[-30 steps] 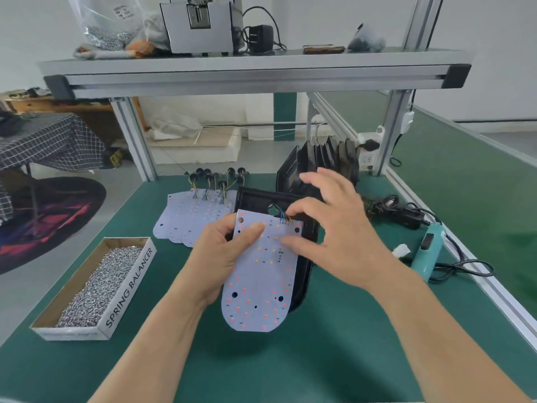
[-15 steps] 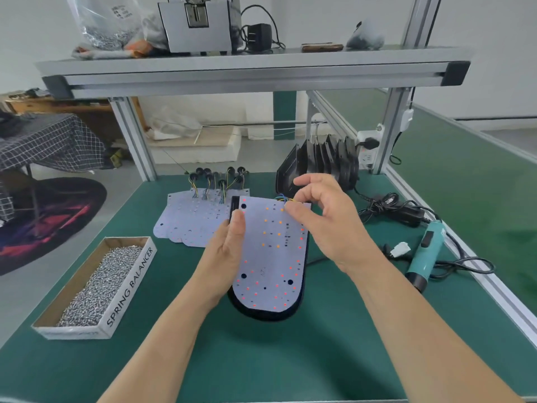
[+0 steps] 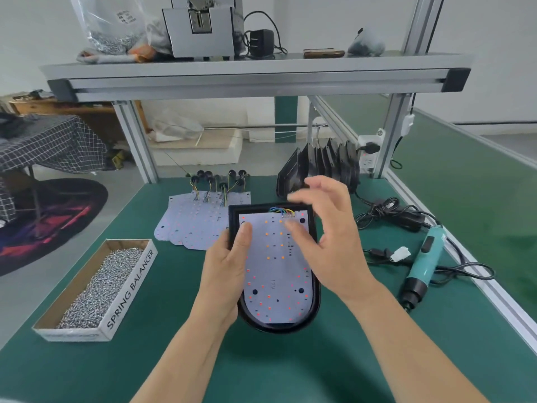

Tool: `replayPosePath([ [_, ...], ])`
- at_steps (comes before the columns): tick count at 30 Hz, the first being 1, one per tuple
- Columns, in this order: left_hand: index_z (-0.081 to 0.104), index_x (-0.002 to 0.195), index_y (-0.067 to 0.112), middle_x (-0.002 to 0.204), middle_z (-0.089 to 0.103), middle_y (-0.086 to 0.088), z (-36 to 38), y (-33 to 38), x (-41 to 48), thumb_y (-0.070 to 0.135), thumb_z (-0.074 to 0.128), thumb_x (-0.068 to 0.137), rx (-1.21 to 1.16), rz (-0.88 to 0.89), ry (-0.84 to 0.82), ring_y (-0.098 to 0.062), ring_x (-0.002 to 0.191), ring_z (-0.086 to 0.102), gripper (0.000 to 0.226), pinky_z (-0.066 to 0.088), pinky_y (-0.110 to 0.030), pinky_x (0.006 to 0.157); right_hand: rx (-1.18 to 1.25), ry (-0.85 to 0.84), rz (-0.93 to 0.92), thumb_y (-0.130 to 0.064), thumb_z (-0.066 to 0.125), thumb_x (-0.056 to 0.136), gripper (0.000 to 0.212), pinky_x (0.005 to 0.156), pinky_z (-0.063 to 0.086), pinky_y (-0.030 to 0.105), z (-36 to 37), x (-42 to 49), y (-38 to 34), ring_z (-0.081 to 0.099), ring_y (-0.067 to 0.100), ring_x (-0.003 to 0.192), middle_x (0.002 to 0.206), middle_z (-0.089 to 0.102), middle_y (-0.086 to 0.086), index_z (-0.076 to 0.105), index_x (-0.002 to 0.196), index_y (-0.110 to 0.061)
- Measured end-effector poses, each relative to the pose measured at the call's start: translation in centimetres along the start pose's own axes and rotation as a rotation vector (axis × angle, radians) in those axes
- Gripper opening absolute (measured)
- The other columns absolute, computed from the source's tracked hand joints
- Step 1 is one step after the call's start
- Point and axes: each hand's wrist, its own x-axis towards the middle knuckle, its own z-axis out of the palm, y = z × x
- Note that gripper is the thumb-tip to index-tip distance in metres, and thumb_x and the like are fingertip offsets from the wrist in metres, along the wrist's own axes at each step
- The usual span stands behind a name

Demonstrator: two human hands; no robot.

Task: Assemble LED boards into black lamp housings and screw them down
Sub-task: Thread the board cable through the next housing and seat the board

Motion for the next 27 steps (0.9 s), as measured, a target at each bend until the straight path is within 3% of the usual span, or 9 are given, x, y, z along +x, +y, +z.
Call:
replayPosePath([
  [2,0.071,0.100,0.030,0.109,0.075,0.004,-0.1,0.1,-0.1,0.052,0.066,0.085,-0.088,-0.025,-0.039,-0.022,0.104,0.071,0.028,0.055,-0.042,0.093,0.107,0.013,0.145,-0.008,0.077,0.087,0.052,0.096,0.049,0.027,0.0,-0.6,-0.1,0.053,0.014,0.124,0.137,0.046,-0.009,0.055,0.133,-0.022],
  [3,0.070,0.107,0.030,0.115,0.075,0.000,-0.1,0.2,-0.2,0.049,0.069,0.085,-0.129,-0.042,-0.052,-0.023,0.110,0.070,0.029,0.054,-0.045,0.096,0.191,0.018,0.292,-0.012,0.077,0.087,0.053,0.089,0.052,0.026,-0.1,-0.8,-0.4,0.060,0.010,0.115,0.133,0.052,-0.013,0.054,0.133,-0.027],
  [5,0.066,0.118,0.026,0.122,0.073,-0.003,-0.3,0.3,-0.3,0.045,0.072,0.086,-0.185,-0.078,-0.081,-0.025,0.115,0.068,0.038,0.052,-0.047,0.101,0.358,0.006,0.536,-0.014,0.074,0.089,0.035,0.087,0.055,0.033,0.1,-1.5,-0.1,0.068,0.015,0.098,0.114,0.070,-0.008,0.062,0.120,-0.024],
  [7,0.065,0.123,0.025,0.125,0.071,-0.004,-0.3,0.2,-0.6,0.039,0.073,0.086,-0.223,-0.126,-0.134,-0.025,0.117,0.067,0.040,0.051,-0.048,0.102,0.417,-0.005,0.627,-0.008,0.070,0.093,0.016,0.090,0.056,0.042,0.2,-2.2,0.2,0.069,0.025,0.095,0.101,0.076,0.001,0.069,0.106,-0.016],
  [12,0.063,0.125,0.015,0.119,0.074,-0.009,-0.1,0.1,-1.4,0.036,0.076,0.078,-0.231,-0.201,-0.130,-0.030,0.110,0.071,0.054,0.058,-0.047,0.093,0.458,-0.045,0.683,-0.006,0.064,0.096,0.011,0.084,0.055,0.037,0.3,-4.1,0.3,0.066,0.010,0.084,0.093,0.075,-0.002,0.068,0.099,-0.016],
  [17,0.063,0.121,0.011,0.113,0.075,-0.011,0.2,-0.1,-2.0,0.028,0.073,0.077,-0.242,-0.230,-0.139,-0.030,0.100,0.074,0.049,0.062,-0.038,0.078,0.407,0.032,0.656,-0.012,0.063,0.098,0.009,0.084,0.053,0.049,0.8,-5.2,0.0,0.063,0.032,0.086,0.090,0.071,0.005,0.065,0.096,-0.020],
  [20,0.063,0.122,0.010,0.111,0.076,-0.011,0.0,-0.2,-2.1,0.026,0.071,0.078,-0.247,-0.242,-0.156,-0.027,0.096,0.075,0.048,0.061,-0.032,0.071,0.399,0.042,0.658,-0.013,0.064,0.098,0.009,0.082,0.054,0.045,0.8,-5.3,-0.2,0.065,0.027,0.084,0.089,0.072,0.001,0.066,0.096,-0.021],
  [23,0.064,0.122,0.011,0.112,0.076,-0.011,-0.3,-0.1,-2.3,0.030,0.071,0.079,-0.247,-0.248,-0.164,-0.029,0.098,0.075,0.047,0.062,-0.036,0.074,0.429,0.026,0.678,-0.014,0.066,0.097,0.007,0.081,0.055,0.036,0.7,-5.1,-0.3,0.067,0.014,0.084,0.090,0.073,-0.004,0.066,0.094,-0.020],
  [27,0.069,0.114,0.016,0.113,0.075,-0.014,-0.5,-0.3,-2.8,0.029,0.078,0.083,-0.241,-0.256,-0.124,-0.035,0.101,0.073,0.035,0.060,-0.050,0.087,0.380,-0.003,0.662,-0.017,0.067,0.095,0.007,0.074,0.051,0.038,0.6,-5.1,-0.5,0.059,0.014,0.071,0.081,0.070,-0.002,0.064,0.089,-0.020],
])
